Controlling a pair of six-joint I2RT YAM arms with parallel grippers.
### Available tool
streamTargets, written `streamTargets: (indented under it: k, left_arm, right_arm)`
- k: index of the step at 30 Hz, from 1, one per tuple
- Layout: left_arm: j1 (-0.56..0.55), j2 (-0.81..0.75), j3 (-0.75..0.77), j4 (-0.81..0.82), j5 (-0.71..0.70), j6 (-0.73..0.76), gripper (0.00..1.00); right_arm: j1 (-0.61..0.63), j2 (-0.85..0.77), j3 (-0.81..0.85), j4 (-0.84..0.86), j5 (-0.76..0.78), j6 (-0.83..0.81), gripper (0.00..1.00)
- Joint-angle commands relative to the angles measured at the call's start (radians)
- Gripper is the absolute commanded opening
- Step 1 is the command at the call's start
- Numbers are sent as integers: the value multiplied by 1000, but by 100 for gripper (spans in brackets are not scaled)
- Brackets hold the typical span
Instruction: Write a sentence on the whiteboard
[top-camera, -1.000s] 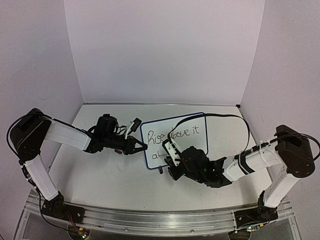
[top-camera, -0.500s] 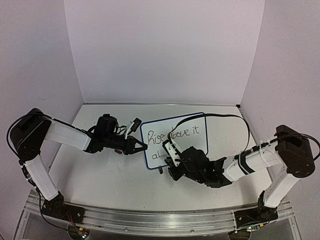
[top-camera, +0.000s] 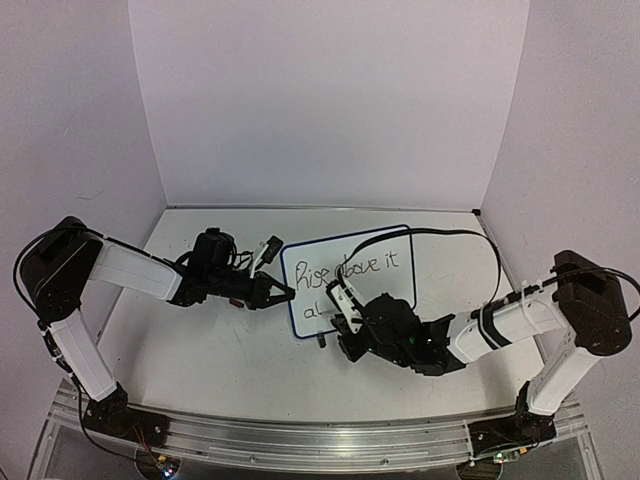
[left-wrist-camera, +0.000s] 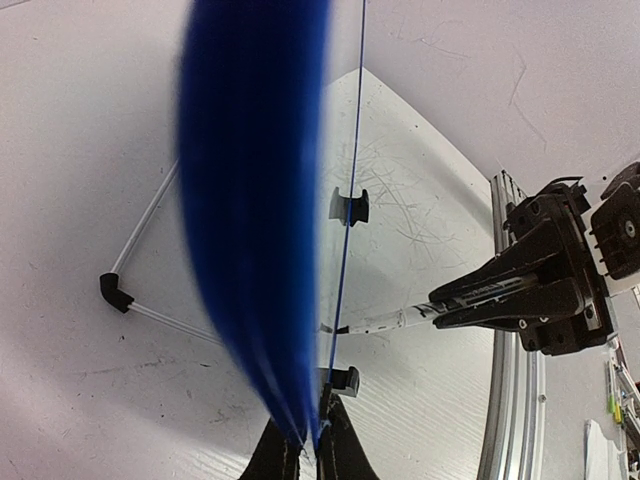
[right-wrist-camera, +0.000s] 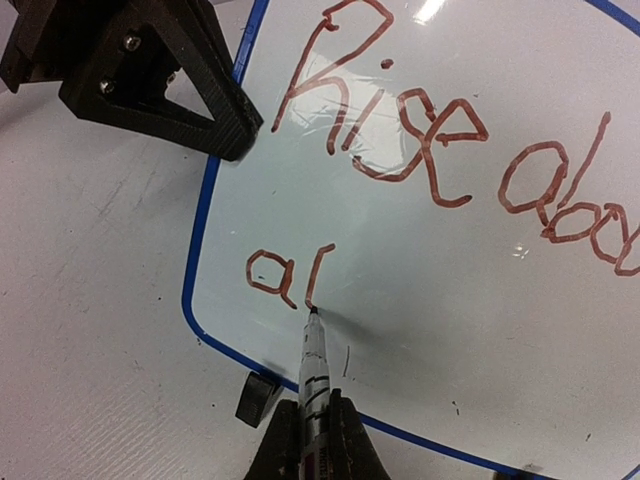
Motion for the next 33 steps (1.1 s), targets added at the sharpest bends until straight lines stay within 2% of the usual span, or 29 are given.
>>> streamTargets:
  k: [1, 4, 8, 14, 33]
  left_arm:
    - [-1, 6, 12, -92, -100, 64, 0]
    - [-1, 4, 12, -93, -100, 64, 0]
    - [-1, 7, 15, -93, -96, 65, 0]
    - [-1, -1, 13, -93, -100, 64, 0]
    - [-2, 3, 15, -95, -96, 66, 0]
  right_arm:
    - [0, -130, -100, 94, -13, -58, 0]
    - [-1, -159, -120, 132, 24, -64, 0]
    - [-1, -74, -46, 111, 13, -76, 0]
    - [-2, -31, 7, 114, 55, -60, 0]
    - [-6, 3, 30, 106, 70, -59, 0]
